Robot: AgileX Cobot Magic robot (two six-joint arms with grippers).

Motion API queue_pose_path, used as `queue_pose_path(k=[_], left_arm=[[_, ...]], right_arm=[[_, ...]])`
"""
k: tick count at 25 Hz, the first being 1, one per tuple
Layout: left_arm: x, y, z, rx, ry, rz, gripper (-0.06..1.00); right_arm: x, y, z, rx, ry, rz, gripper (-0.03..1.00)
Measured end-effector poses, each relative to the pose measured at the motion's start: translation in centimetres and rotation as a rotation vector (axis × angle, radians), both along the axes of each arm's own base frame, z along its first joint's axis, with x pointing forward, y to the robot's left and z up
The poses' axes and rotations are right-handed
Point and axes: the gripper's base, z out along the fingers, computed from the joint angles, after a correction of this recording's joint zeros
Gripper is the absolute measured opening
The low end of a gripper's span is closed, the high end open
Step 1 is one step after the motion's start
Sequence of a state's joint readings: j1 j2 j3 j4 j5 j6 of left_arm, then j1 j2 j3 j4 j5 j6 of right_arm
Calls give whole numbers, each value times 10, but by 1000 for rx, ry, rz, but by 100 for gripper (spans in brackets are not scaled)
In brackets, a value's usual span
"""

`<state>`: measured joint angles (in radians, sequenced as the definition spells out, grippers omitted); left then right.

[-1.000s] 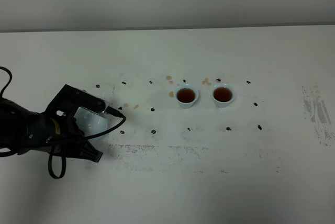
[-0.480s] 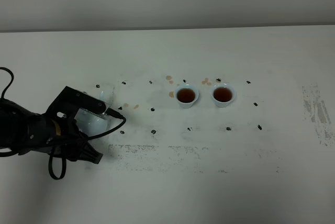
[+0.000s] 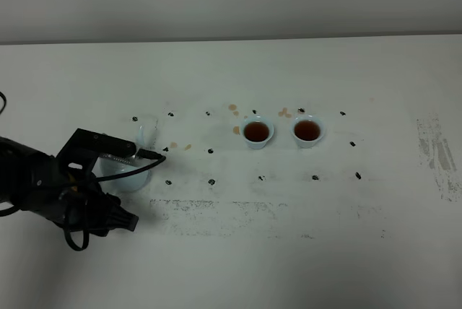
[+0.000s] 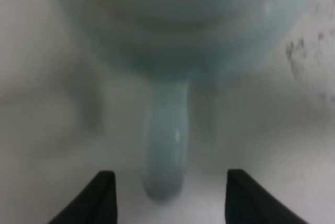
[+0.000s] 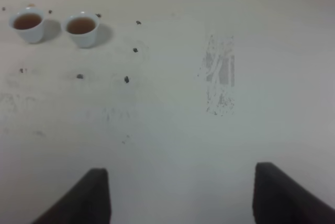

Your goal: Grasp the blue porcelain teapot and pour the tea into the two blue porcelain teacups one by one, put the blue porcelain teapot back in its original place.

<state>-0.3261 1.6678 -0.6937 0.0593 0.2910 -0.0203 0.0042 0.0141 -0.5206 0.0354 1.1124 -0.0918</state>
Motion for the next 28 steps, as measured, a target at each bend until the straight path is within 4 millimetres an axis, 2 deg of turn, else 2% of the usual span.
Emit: queue_pose_path(k=[4, 7, 10, 14, 18, 20, 23, 28], left_arm=[[-14, -2, 39, -82, -52, -44, 46], [-32, 2, 80, -132, -142, -117, 46], [-57, 24, 125, -144, -295, -130, 46], [-98, 59, 165, -120, -443, -22, 46], [-146, 85, 177, -31, -428, 118, 46], [-167, 88, 180, 1, -439, 162, 46], [-188, 85, 183, -20, -521, 194, 46], [-217, 79, 153, -44, -570, 210, 46]], right_arm=[[0, 0, 0, 0, 0, 0, 56], [0, 0, 0, 0, 0, 0, 56], [0, 0, 0, 0, 0, 0, 56], [0, 0, 0, 0, 0, 0, 56], [0, 0, 0, 0, 0, 0, 56], [0, 0, 0, 0, 0, 0, 56], [0, 0, 0, 0, 0, 0, 56], [0, 0, 0, 0, 0, 0, 56]])
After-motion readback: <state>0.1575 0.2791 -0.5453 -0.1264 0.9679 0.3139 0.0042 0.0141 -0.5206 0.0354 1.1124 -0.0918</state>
